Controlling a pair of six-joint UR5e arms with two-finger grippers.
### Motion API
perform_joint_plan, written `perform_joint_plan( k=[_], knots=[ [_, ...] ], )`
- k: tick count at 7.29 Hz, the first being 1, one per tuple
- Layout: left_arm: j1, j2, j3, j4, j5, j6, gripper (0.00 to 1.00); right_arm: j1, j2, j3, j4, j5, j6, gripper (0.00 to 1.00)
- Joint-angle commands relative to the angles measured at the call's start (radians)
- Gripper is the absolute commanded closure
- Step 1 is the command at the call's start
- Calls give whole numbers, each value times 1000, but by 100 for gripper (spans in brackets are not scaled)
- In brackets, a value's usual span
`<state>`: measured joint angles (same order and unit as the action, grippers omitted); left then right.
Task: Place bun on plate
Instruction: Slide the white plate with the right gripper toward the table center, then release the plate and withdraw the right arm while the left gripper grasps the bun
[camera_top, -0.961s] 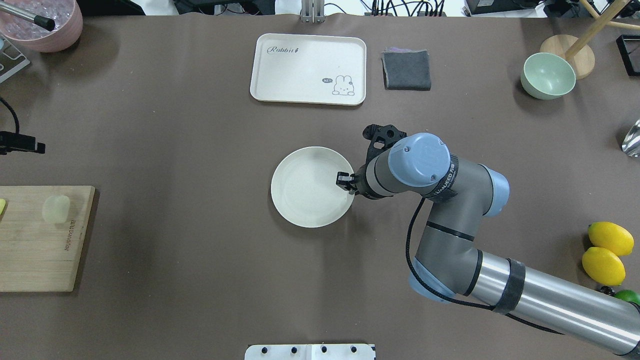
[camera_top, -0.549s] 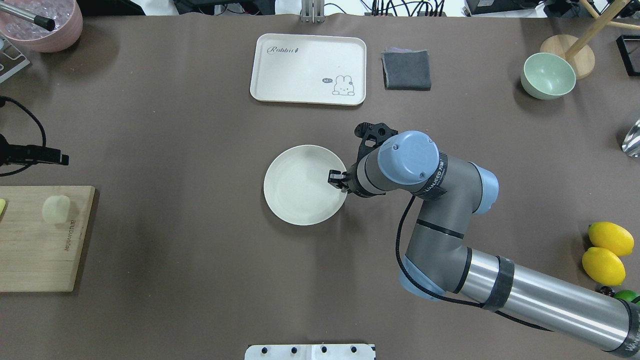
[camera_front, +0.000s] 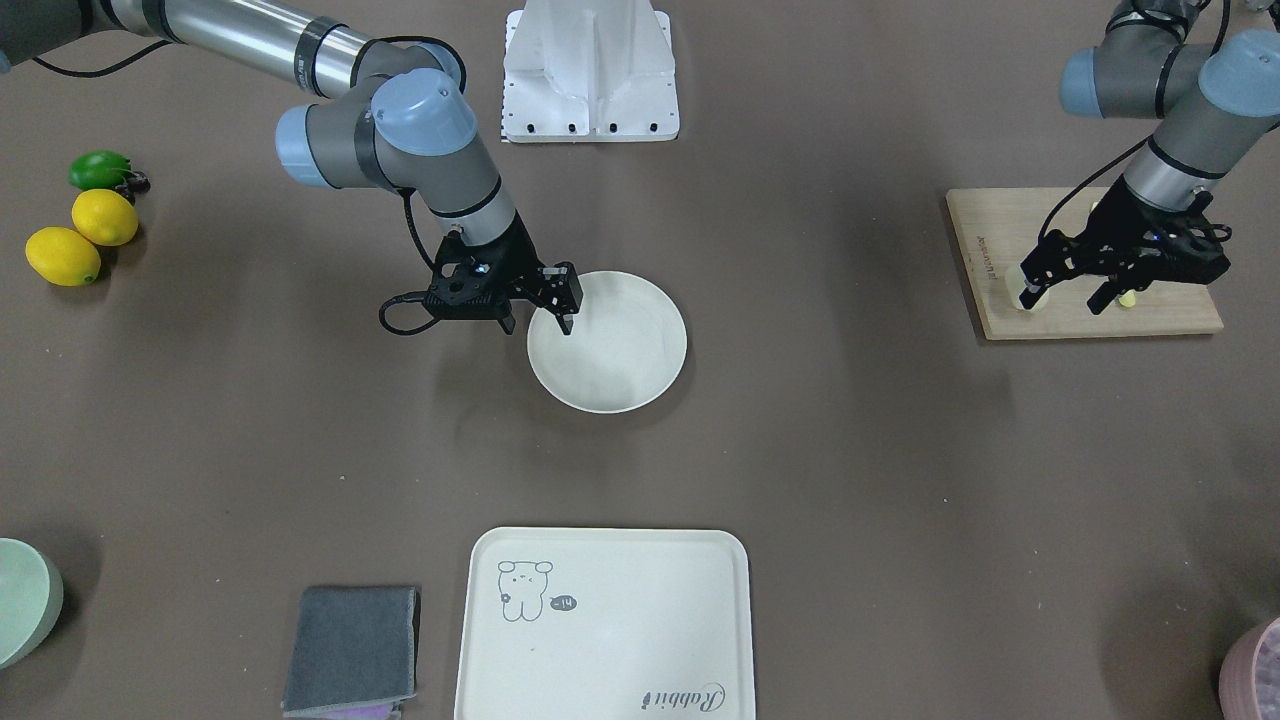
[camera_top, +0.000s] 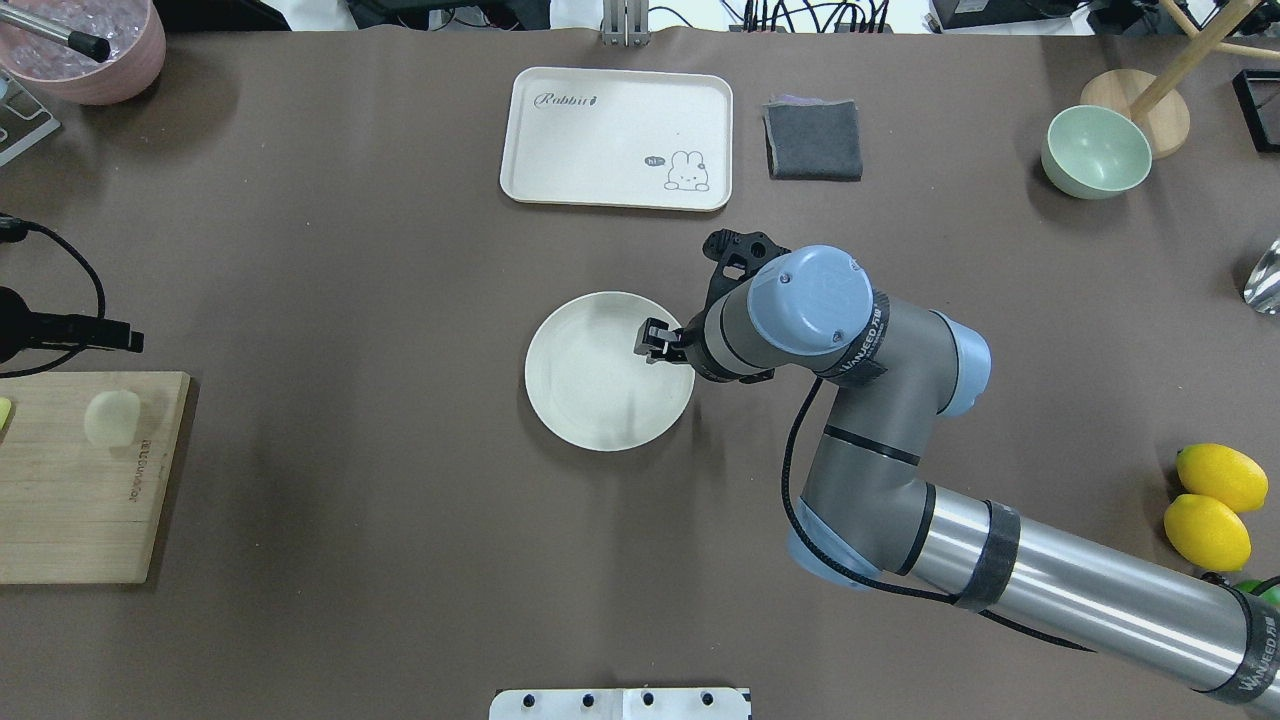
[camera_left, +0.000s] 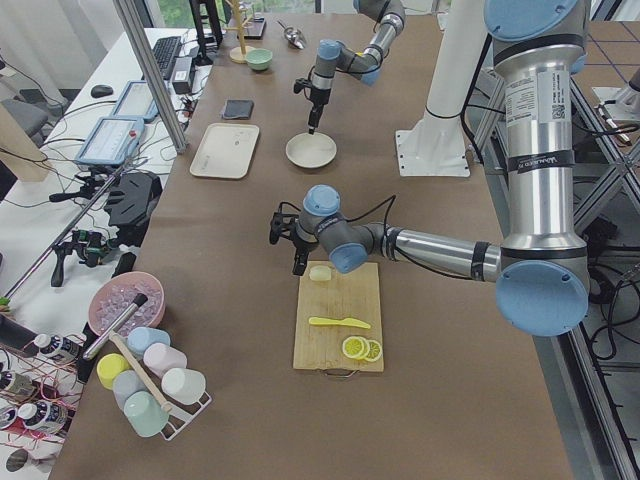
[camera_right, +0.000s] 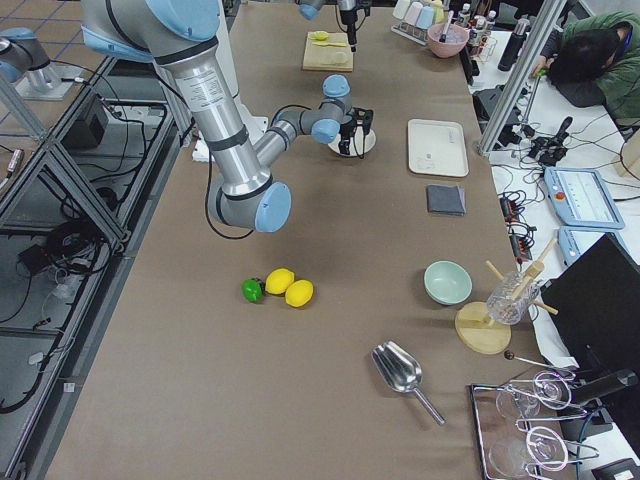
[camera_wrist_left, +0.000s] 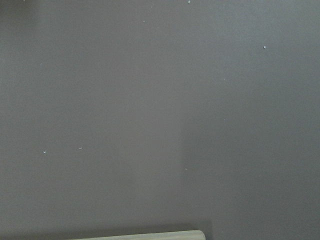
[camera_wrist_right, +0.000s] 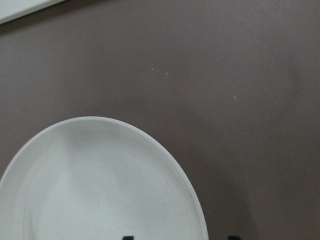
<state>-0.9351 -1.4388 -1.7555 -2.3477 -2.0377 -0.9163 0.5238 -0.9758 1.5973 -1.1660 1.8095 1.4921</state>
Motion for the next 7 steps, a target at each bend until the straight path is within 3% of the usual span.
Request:
perform_joint_plan(
  k=[1, 4, 6, 7],
  knots=[
    [70, 61, -22, -1, 62, 1, 3, 54, 2, 12, 0, 62, -1, 0],
    [111, 81, -22, -1, 62, 4, 4, 117, -6, 42, -12, 132, -6, 0],
    [125, 81, -22, -2, 62, 4, 38, 137, -9, 52, -14, 159, -9, 0],
    [127, 80, -21, -2, 62, 7, 50, 140, -11, 52, -14, 160, -9, 0]
  ],
)
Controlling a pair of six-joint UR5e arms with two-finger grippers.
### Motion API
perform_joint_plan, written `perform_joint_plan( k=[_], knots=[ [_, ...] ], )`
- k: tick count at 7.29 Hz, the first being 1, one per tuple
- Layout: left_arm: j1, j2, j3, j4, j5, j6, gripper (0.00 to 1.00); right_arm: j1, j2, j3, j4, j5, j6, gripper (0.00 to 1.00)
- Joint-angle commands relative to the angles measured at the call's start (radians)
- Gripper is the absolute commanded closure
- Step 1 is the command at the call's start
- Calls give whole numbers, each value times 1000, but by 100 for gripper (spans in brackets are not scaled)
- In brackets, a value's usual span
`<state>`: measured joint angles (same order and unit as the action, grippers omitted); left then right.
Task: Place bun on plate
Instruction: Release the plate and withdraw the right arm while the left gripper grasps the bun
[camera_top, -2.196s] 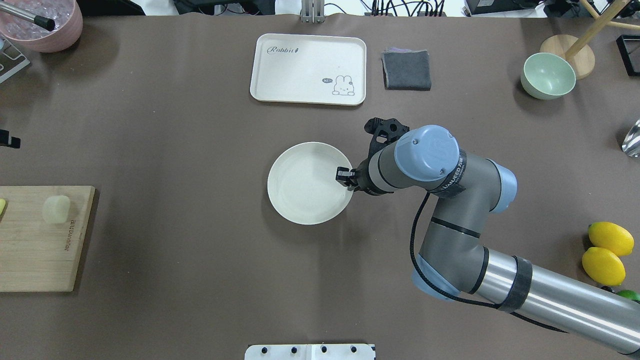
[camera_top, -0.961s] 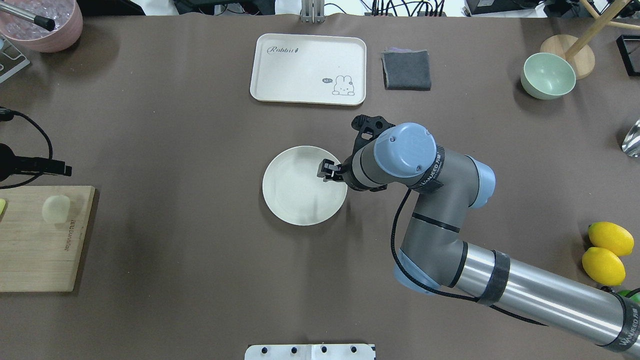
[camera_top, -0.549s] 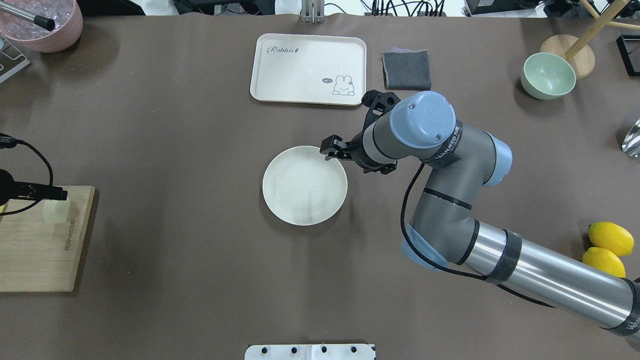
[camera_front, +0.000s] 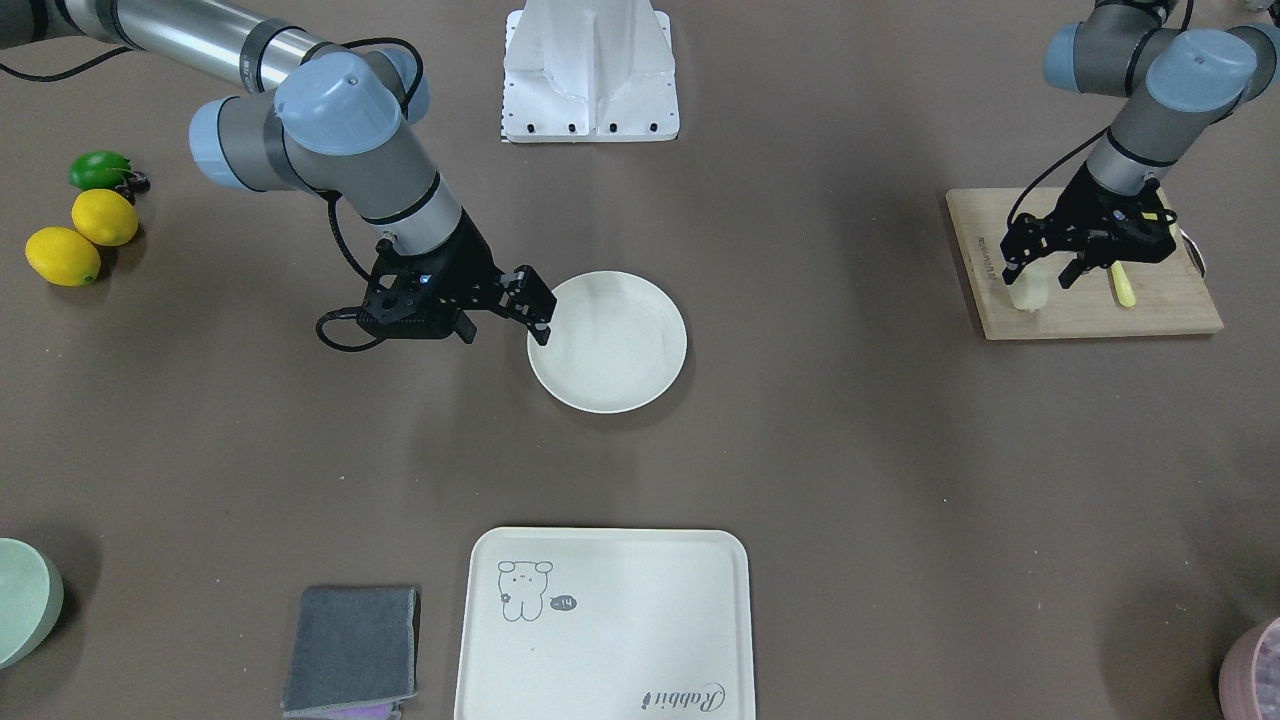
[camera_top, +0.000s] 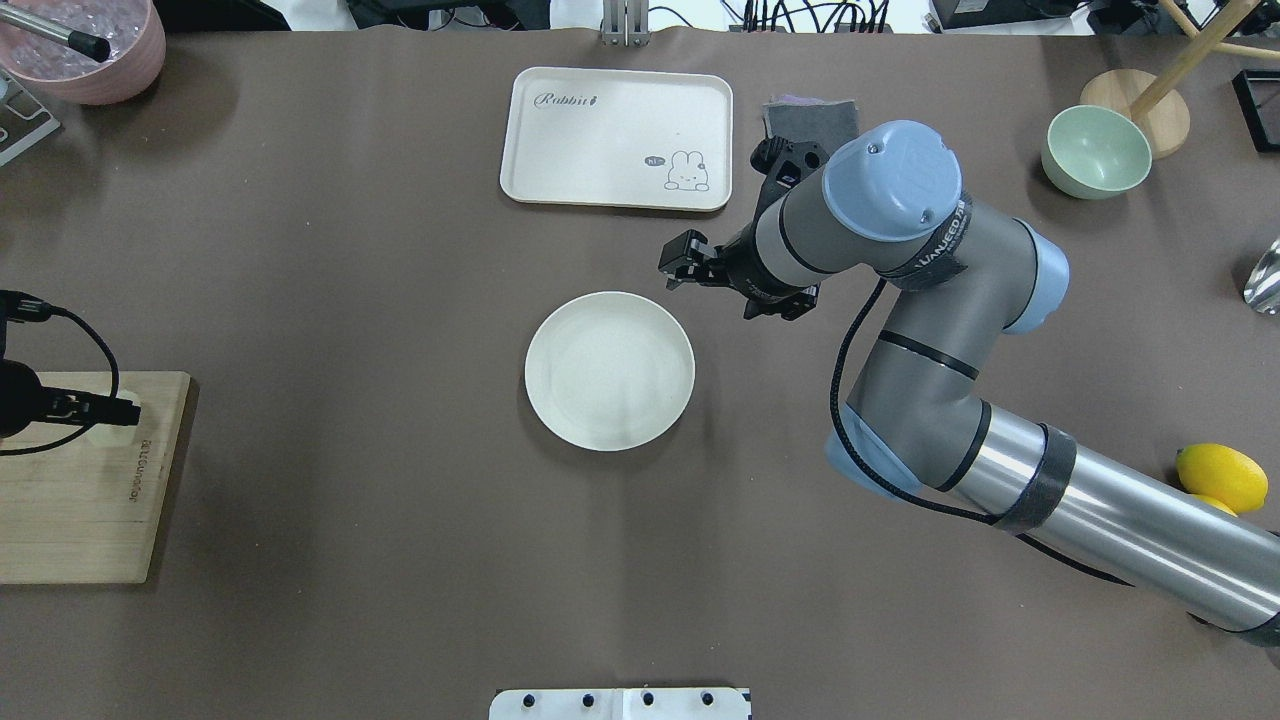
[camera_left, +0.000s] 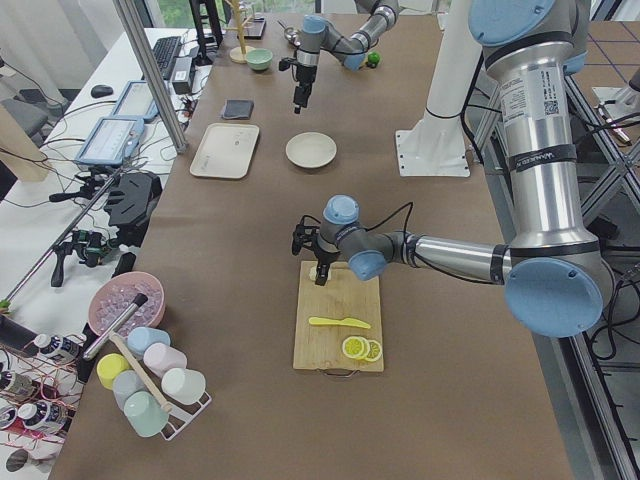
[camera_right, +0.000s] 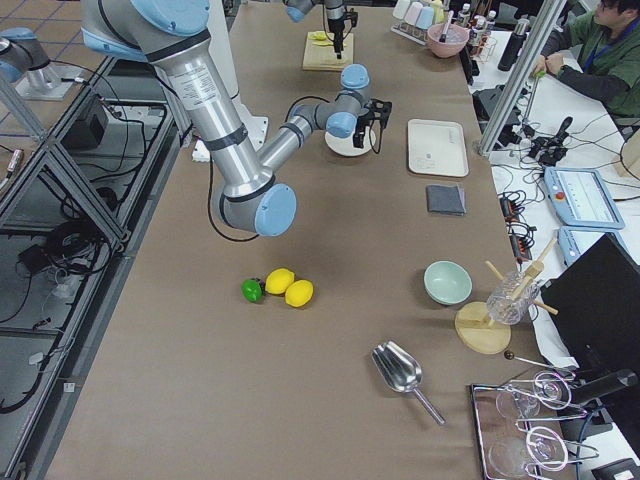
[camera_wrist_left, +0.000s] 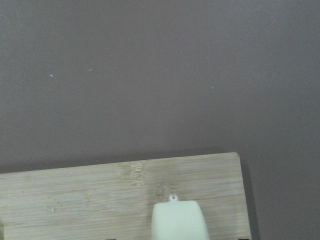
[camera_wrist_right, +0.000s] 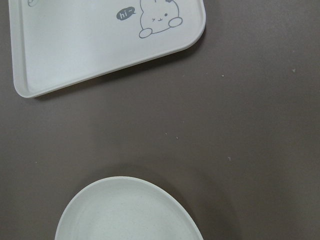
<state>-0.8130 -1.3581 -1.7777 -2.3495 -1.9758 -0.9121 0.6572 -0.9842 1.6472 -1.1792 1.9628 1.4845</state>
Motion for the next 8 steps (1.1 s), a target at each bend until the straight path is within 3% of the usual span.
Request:
perform_joint_plan(
  k=[1, 5, 8],
  knots=[
    [5, -2, 1, -2, 0, 4, 58, 10, -2, 8, 0, 11, -1, 0],
    [-15, 1, 0, -22, -9, 10, 60, 77, -40, 54, -2, 106, -3, 0],
    [-83, -60, -52, 18, -9, -4, 60, 157, -102, 74, -3, 172, -13, 0]
  ],
)
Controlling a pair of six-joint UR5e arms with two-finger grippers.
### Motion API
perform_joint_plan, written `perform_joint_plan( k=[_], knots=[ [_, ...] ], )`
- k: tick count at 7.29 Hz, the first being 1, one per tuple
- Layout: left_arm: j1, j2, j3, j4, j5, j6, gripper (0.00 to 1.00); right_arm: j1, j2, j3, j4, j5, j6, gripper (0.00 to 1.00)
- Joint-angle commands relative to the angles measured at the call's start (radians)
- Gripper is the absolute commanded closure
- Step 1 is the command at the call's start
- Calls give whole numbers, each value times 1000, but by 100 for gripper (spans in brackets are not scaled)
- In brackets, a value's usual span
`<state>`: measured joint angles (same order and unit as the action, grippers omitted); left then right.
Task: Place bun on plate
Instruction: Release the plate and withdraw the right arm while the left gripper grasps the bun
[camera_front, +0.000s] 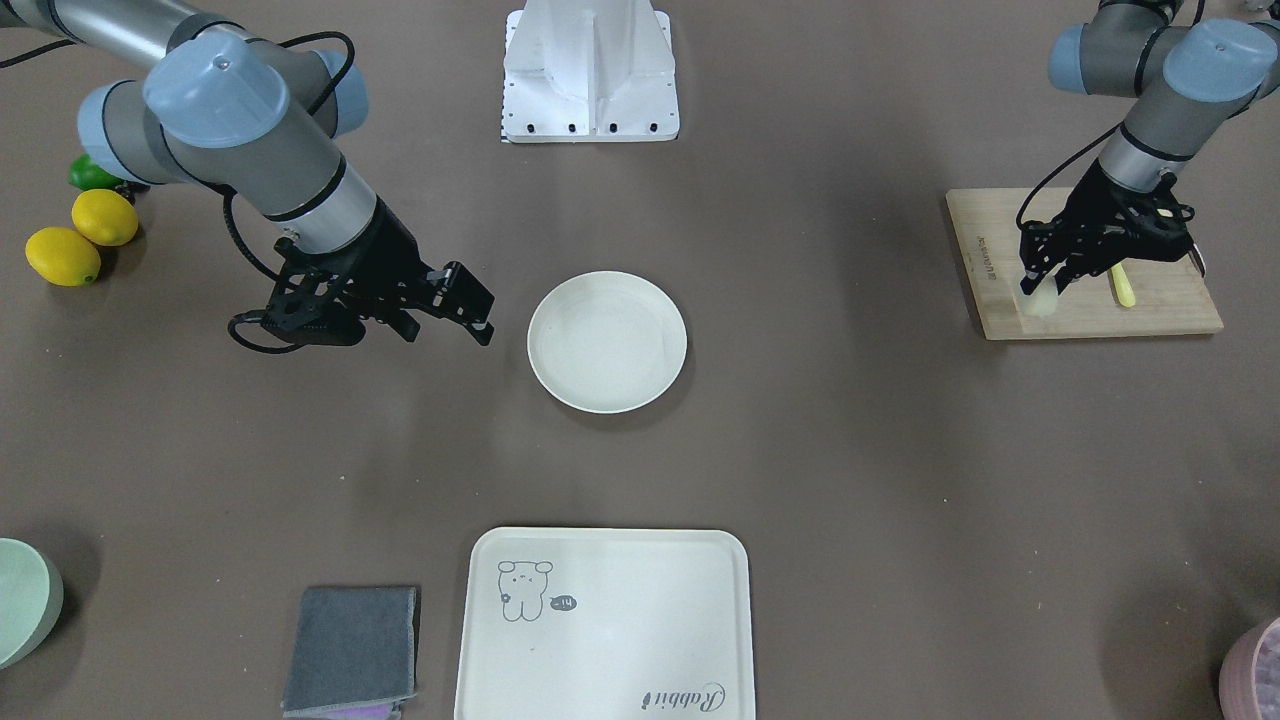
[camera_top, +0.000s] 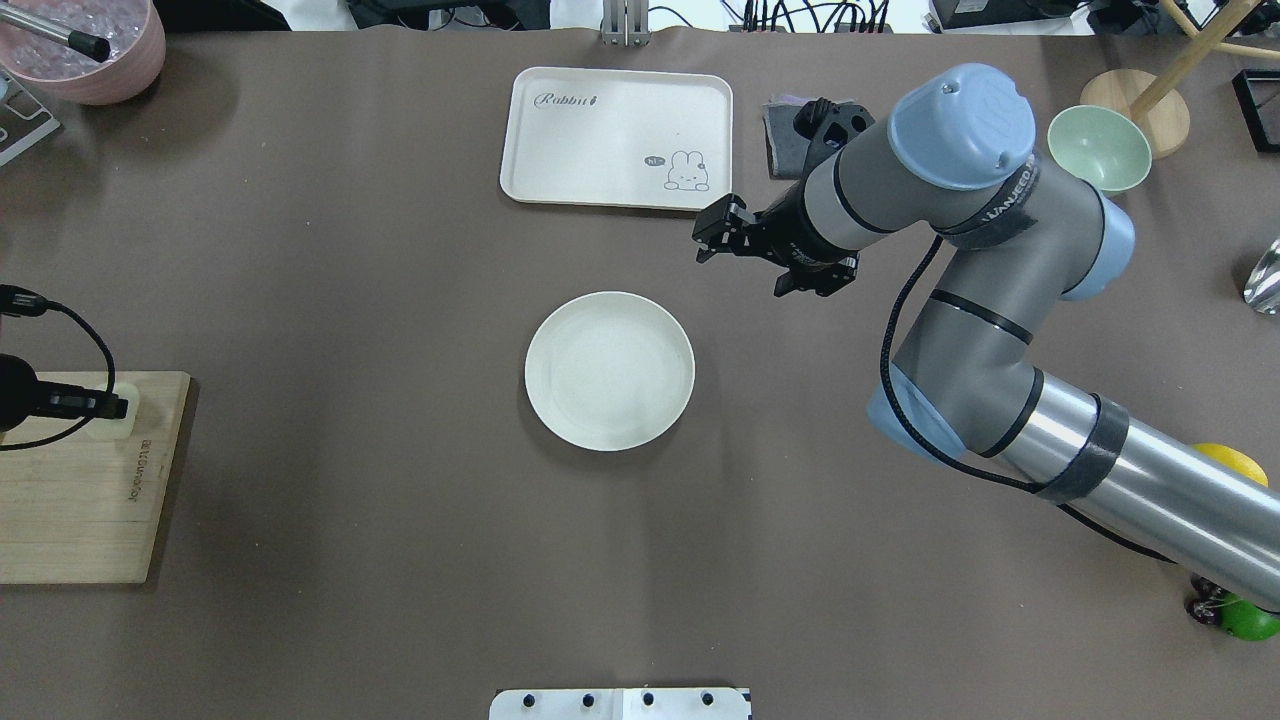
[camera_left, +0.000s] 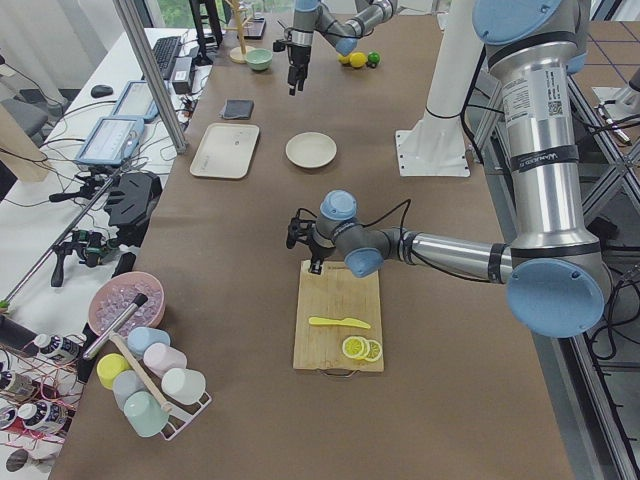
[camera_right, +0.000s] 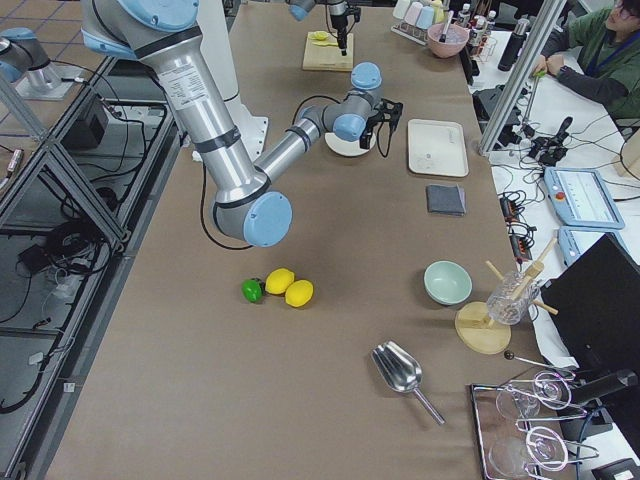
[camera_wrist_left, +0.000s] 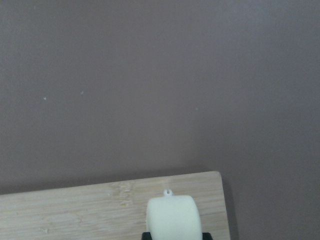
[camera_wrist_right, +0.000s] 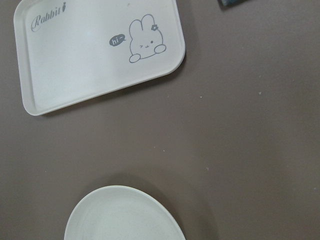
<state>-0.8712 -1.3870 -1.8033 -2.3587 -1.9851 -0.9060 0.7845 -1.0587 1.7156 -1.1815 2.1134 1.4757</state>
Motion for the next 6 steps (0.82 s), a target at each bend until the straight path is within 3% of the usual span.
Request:
perform_joint_plan(
  k=[1, 4, 5, 6],
  knots=[
    [-37, -94, -83, 156, 0, -13, 60, 41, -50, 7, -18, 20, -44, 0],
    [21, -466, -125, 505, 8, -280, 60, 129, -168, 67, -148, 22, -368, 0],
    [97, -578, -119, 601, 40, -366, 60, 177, -231, 67, -179, 22, -537, 0],
    [185, -680, -117, 695, 137, -410, 60, 240, -297, 56, -200, 45, -731, 0]
  ],
)
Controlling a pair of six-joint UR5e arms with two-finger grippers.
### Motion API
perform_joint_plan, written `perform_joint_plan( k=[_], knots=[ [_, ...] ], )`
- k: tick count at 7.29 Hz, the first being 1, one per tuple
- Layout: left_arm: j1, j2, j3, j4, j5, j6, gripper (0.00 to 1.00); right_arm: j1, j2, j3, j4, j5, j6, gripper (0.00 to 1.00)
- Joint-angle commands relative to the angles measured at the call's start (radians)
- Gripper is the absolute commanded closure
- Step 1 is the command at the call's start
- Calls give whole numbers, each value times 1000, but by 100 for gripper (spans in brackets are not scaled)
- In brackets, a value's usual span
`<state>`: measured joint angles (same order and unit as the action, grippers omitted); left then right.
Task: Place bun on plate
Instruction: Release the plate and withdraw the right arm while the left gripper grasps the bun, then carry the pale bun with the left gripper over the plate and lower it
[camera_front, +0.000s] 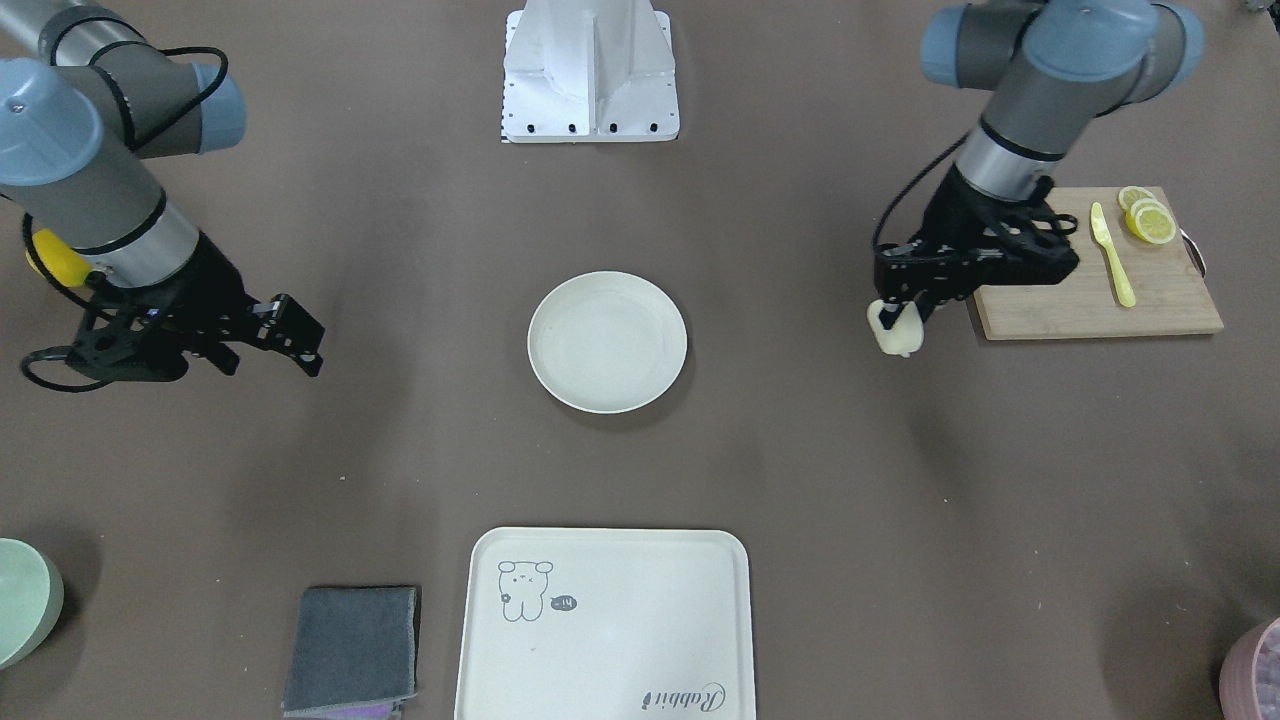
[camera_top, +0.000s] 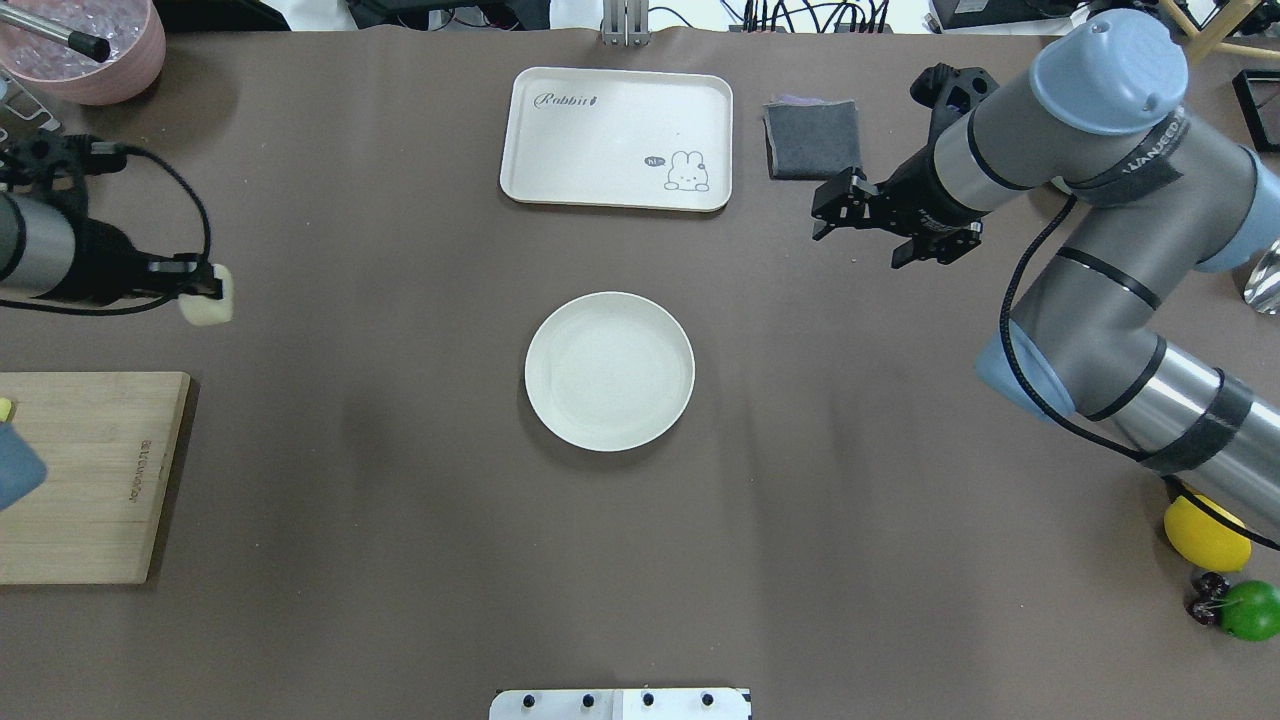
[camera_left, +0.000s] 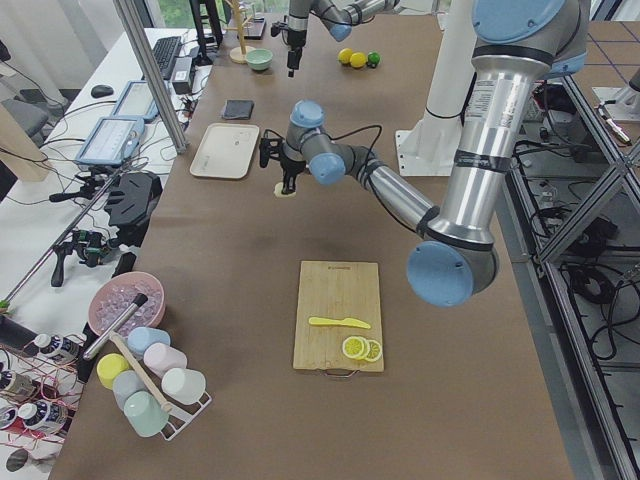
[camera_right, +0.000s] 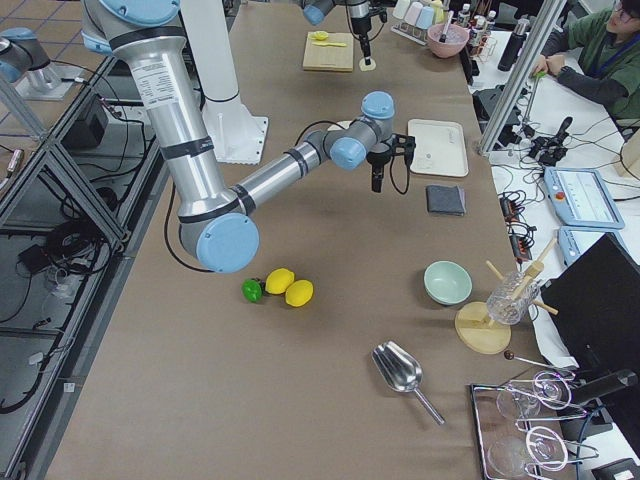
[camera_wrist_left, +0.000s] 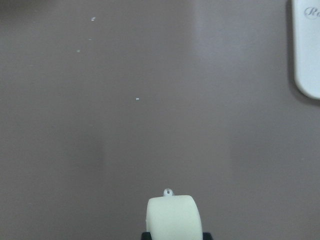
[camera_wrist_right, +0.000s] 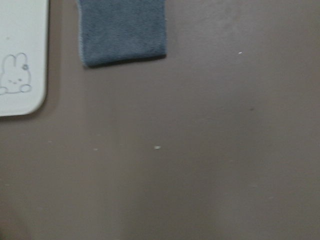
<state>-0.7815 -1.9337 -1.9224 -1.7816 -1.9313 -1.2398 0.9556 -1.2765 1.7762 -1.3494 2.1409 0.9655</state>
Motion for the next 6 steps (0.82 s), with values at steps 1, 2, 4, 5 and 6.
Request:
perform_joint_plan(
  k=[1, 2, 4, 5, 6],
  knots=[
    [175, -184, 6, 155, 141, -137, 60, 175, -133, -18, -63, 78, -387, 0],
    [224, -215, 22, 156, 179, -159, 60, 254, -176, -47, -89, 115, -550, 0],
    [281, -327, 167, 150, 256, -161, 60, 368, -254, -101, -85, 195, -703, 0],
    [295, -367, 221, 145, 262, -161, 60, 414, -289, -103, -85, 218, -759, 0],
    [306, -390, 267, 130, 285, -167, 60, 426, -299, -103, -91, 234, -769, 0]
  ],
)
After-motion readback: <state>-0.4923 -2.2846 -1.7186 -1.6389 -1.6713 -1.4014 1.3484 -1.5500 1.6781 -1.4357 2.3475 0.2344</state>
